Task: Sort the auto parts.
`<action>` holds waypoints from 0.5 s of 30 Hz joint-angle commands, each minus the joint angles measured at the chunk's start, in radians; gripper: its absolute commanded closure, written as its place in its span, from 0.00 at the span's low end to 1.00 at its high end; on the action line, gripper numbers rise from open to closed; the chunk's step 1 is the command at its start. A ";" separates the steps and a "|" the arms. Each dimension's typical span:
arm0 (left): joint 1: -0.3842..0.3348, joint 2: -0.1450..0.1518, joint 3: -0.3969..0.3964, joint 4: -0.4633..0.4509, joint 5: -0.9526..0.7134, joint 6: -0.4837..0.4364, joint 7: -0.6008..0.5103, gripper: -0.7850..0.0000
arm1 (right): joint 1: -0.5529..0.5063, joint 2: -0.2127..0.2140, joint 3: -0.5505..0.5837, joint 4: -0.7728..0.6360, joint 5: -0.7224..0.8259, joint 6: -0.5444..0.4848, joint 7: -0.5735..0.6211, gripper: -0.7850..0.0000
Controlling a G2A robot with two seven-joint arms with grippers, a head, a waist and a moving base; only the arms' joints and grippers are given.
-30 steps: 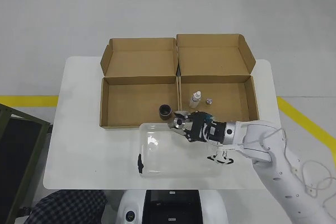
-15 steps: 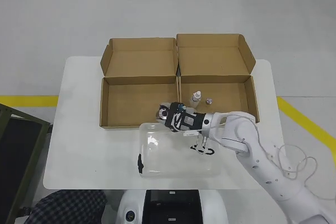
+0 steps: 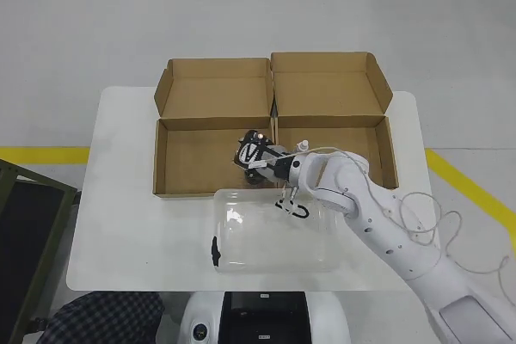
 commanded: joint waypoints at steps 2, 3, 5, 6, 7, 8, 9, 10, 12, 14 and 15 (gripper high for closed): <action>0.000 0.000 0.000 0.000 0.000 0.000 0.000 0.00 | 0.029 -0.015 -0.018 0.049 -0.002 0.027 0.010 1.00; 0.000 0.000 0.000 0.000 0.000 0.000 0.000 0.00 | 0.037 -0.019 -0.023 0.064 -0.006 0.035 0.016 1.00; 0.000 0.000 0.000 0.000 0.000 0.000 0.000 0.00 | 0.050 -0.027 -0.029 0.094 -0.001 0.045 0.020 1.00; 0.000 0.000 0.000 0.000 0.000 0.000 0.000 0.00 | 0.055 -0.030 -0.030 0.109 0.000 0.051 0.023 1.00; 0.000 0.000 0.000 0.000 0.000 0.000 0.000 0.00 | 0.059 -0.033 -0.031 0.121 0.001 0.057 0.026 1.00; 0.000 0.000 0.000 0.000 0.000 0.000 0.000 0.00 | 0.063 -0.036 -0.033 0.132 0.002 0.059 0.028 1.00; 0.000 0.000 0.000 0.000 0.000 0.000 0.000 0.00 | 0.066 -0.039 -0.033 0.141 0.001 0.064 0.031 1.00; 0.000 0.000 0.000 0.000 0.000 0.000 0.000 0.00 | 0.068 -0.041 -0.034 0.149 -0.001 0.067 0.034 1.00; 0.000 0.000 0.000 0.000 0.000 0.000 0.000 0.00 | 0.075 -0.046 -0.036 0.165 -0.004 0.076 0.043 1.00; 0.000 0.000 0.000 0.000 0.000 0.000 0.000 0.00 | 0.082 -0.052 -0.039 0.177 -0.006 0.085 0.056 1.00; 0.000 0.000 0.000 0.000 0.000 0.000 0.000 0.00 | 0.085 -0.054 -0.040 0.182 -0.005 0.090 0.062 1.00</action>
